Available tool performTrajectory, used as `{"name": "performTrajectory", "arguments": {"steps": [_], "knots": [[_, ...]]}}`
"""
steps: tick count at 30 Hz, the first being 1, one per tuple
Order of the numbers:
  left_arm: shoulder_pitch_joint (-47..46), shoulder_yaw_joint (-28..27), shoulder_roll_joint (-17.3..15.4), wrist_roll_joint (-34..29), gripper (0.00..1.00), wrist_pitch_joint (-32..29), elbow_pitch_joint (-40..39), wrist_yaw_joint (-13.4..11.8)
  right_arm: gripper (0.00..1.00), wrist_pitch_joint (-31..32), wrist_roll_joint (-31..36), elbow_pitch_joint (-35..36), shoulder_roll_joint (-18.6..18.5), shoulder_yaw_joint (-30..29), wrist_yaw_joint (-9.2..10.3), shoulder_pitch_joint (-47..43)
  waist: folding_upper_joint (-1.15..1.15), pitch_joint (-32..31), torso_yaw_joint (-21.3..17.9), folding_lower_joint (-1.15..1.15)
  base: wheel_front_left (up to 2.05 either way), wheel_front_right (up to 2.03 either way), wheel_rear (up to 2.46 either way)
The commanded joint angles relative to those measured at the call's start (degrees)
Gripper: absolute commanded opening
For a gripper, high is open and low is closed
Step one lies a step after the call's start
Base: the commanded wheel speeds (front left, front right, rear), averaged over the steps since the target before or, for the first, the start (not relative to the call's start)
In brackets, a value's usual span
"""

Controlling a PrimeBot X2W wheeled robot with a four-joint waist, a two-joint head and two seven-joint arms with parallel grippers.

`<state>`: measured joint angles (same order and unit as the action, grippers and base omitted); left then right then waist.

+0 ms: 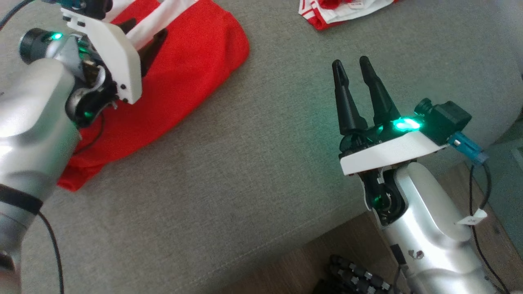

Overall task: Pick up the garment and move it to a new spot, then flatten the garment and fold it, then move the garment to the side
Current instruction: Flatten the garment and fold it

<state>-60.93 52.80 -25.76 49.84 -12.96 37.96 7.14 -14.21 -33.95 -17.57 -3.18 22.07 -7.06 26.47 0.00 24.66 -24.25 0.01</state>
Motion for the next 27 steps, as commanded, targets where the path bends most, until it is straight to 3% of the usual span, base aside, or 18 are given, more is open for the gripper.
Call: {"name": "performTrajectory", "arguments": {"steps": [1,14,15,16,17,27], "knots": [[-4.4,-0.9,-2.6,0.2,1.0,0.5,-0.3,0.3,1.0,-0.8,-0.7,2.0,0.3,1.1,-0.43,1.0,0.0,0.8,-0.9,-0.01,0.0,0.0,0.0],[-8.5,4.6,-3.0,1.7,0.98,1.6,4.2,0.3,1.0,-0.8,-1.9,4.3,0.3,1.2,-0.43,1.1,0.0,3.0,-2.0,-0.01,0.0,0.0,0.0],[-8.7,5.1,-3.1,2.0,0.66,1.7,4.4,0.3,1.0,-0.8,-1.9,4.3,0.3,1.2,-0.43,1.2,0.0,3.1,-2.0,-0.01,0.0,0.0,0.0],[-9.0,5.5,-3.1,2.2,0.24,1.8,4.6,0.3,1.0,-0.8,-2.0,4.3,0.3,1.1,-0.43,1.2,0.0,3.1,-1.9,-0.01,0.0,0.0,0.0],[-9.2,5.9,-3.1,2.5,0.0,1.9,4.7,0.3,1.0,-0.8,-2.0,4.3,0.3,1.1,-0.43,1.2,0.0,3.2,-1.9,-0.01,0.0,0.0,0.0],[-11.1,8.3,-2.9,5.5,0.0,5.4,5.8,0.3,1.0,-0.8,-1.5,3.1,0.3,0.6,-0.43,1.5,0.0,2.6,-0.1,-0.01,0.0,0.0,0.0]]}}
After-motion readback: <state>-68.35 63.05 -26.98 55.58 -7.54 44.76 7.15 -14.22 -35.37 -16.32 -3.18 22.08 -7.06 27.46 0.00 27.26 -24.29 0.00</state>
